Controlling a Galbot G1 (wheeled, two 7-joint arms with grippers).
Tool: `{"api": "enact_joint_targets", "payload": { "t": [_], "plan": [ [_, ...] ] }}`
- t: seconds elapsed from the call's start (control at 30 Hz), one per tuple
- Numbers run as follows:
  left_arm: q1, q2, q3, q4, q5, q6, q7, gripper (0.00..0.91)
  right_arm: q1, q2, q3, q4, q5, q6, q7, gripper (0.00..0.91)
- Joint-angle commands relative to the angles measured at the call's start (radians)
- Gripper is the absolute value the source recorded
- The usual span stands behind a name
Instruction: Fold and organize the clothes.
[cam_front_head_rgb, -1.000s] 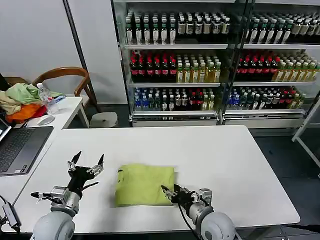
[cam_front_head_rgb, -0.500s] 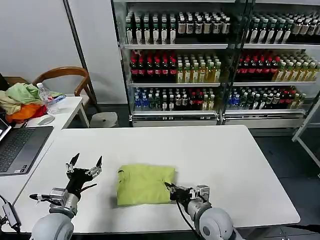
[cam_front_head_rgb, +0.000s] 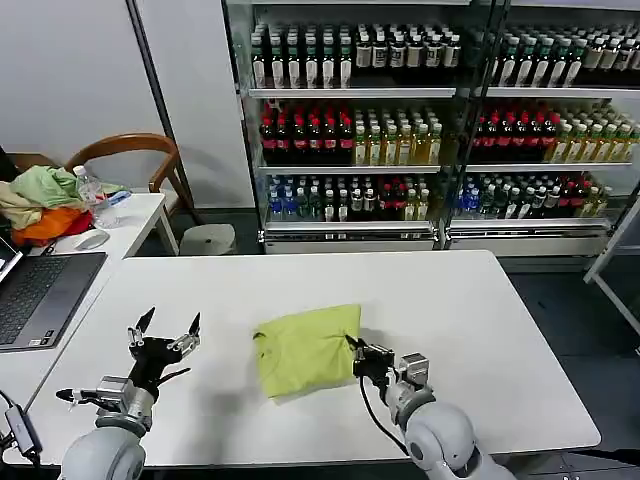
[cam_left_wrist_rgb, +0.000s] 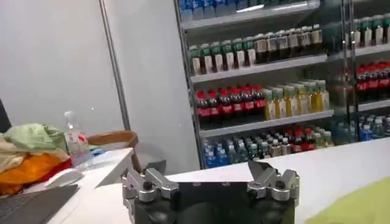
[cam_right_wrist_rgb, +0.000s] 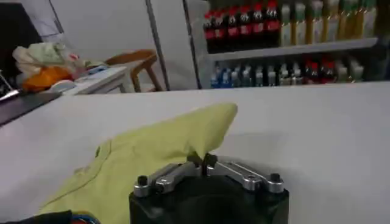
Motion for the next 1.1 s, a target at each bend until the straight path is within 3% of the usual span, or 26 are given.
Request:
{"api": "enact_joint_targets", "payload": {
  "t": [0.03,0.2,0.33,0.47,0.87,1.1],
  "plan": [
    [0.002,0.0,0.002,0.002,0.002,-0.002,0.0,0.907,0.01,-0.003,0.035,-0.029,-0.148,0.036,-0.021,0.0],
    [0.003,0.002,0.005,-0.002,0.002,-0.003,0.0,0.907,0.009,-0.009,0.05,-0.047,-0.102,0.018,-0.038,0.0],
    [0.003,0.003,0.007,0.0,0.001,-0.003,0.0,0.907,0.019,-0.021,0.077,-0.061,-0.011,-0.028,-0.091,0.0],
    [0.001,0.001,0.01,-0.001,0.0,-0.002,0.0,0.907,0.041,-0.025,0.088,-0.09,0.055,-0.042,-0.092,0.0],
    [0.006,-0.005,0.01,0.0,0.001,-0.003,0.0,0.907,0.076,0.018,0.065,-0.134,0.054,0.057,0.034,0.0],
    [0.015,-0.003,0.008,0.001,0.002,-0.006,0.0,0.907,0.093,0.018,0.07,-0.132,0.059,0.059,0.076,0.0]
  ]
}}
